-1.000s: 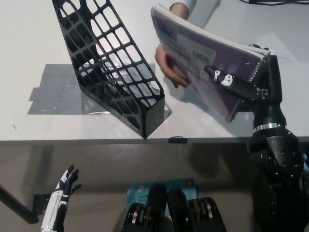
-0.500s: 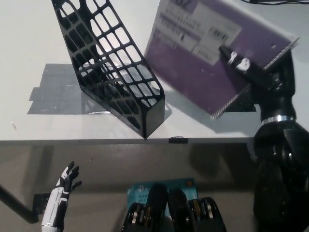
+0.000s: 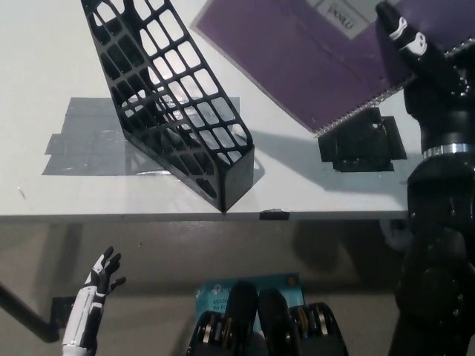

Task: A person hands a notebook to the robot and the robot grabs it with its right hand and places it in the magazine stand kept in the centre of the desk infront of it.

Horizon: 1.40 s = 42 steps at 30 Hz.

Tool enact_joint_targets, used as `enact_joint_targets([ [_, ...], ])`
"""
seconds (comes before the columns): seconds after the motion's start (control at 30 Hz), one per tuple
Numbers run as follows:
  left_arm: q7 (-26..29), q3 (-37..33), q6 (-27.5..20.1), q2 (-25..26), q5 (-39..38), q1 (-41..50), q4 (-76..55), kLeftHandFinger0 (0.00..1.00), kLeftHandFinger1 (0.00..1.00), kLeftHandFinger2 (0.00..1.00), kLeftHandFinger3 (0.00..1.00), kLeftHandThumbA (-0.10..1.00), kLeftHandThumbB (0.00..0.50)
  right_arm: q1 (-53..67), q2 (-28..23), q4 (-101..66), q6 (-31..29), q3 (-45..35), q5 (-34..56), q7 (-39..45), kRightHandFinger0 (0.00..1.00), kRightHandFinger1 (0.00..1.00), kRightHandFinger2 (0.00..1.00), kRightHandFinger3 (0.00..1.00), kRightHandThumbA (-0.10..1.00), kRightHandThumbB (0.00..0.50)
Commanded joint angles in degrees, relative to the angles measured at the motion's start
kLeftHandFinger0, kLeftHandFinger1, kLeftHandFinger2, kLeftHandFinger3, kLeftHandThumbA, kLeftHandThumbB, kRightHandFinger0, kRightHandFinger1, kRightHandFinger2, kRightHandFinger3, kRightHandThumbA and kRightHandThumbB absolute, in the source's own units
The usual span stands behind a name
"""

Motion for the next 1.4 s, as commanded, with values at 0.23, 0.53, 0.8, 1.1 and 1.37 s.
enact_joint_targets([
  [0.23, -0.1, 0.1, -2.1, 1.1, -0.4, -0.7, -1.5, 0.90, 1.00, 1.00, 1.00, 1.00, 0.500, -6.4, 3.2, -1.6, -0.2, 3.6, -4.8, -6.2, 0.00, 0.00, 0.00, 0.00, 0.90, 0.013],
  [0.53, 0.0, 0.1, -2.1, 1.3, -0.3, -0.9, -1.2, 0.90, 1.00, 1.00, 1.00, 1.00, 0.500, -7.1, 6.7, 1.7, -2.8, 4.8, -6.6, -8.6, 0.00, 0.00, 0.00, 0.00, 0.75, 0.001],
  [0.8, 0.4, 0.0, -2.1, 1.4, 0.2, -0.8, -1.5, 0.89, 1.00, 1.00, 1.00, 1.00, 0.500, -6.7, 8.6, 1.8, -2.3, 6.4, -8.3, -9.1, 0.00, 0.00, 0.00, 0.00, 0.80, 0.000],
  [1.1, 0.2, 0.0, -2.1, 1.4, 0.1, -1.1, -1.8, 0.89, 1.00, 1.00, 1.00, 1.00, 0.500, -7.2, 9.6, 2.6, -3.0, 8.0, -10.8, -9.2, 0.00, 0.00, 0.00, 0.00, 0.83, 0.000],
  [1.37, 0.3, 0.0, -2.1, 1.5, 0.2, -1.4, -1.6, 0.89, 1.00, 1.00, 1.00, 1.00, 0.500, -8.6, 10.6, 4.7, -4.8, 8.6, -12.9, -10.3, 0.00, 0.00, 0.00, 0.00, 0.83, 0.000],
])
